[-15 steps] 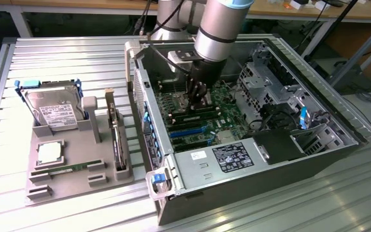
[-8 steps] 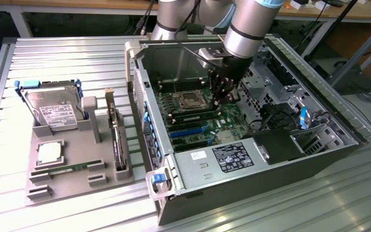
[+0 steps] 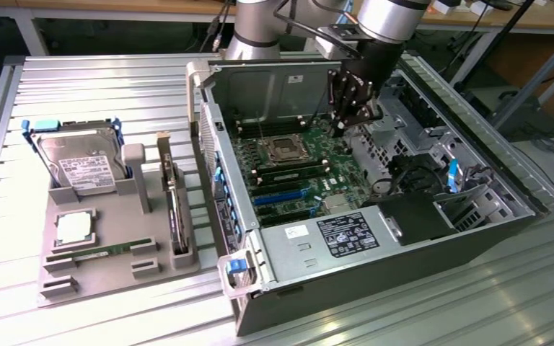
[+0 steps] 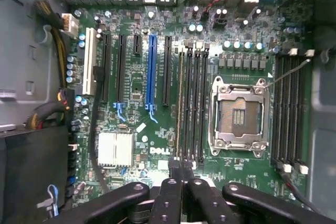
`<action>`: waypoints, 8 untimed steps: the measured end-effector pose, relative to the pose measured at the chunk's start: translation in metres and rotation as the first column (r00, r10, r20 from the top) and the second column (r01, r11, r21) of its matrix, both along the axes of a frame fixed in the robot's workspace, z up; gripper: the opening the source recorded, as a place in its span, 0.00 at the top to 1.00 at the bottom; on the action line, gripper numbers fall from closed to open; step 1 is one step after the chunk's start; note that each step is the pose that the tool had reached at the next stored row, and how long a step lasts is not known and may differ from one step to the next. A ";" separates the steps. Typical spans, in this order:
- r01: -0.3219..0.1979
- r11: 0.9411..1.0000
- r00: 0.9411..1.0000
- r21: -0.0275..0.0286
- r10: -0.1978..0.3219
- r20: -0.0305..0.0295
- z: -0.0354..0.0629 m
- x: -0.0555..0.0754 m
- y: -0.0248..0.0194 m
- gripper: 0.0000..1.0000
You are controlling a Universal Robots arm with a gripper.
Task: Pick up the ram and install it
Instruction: 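Press down the ram until it locks into place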
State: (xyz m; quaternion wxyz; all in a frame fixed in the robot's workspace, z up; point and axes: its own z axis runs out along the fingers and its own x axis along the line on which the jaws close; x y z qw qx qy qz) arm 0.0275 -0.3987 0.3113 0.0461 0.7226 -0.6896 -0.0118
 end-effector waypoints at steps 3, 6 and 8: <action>0.000 1.000 1.000 0.000 0.000 0.000 0.0000 0.000 0.0000 0.89; 0.000 1.000 1.000 0.000 0.000 0.000 0.0000 0.000 0.0000 0.89; 0.000 1.000 1.000 -0.003 0.000 0.000 0.0000 0.000 0.0005 0.89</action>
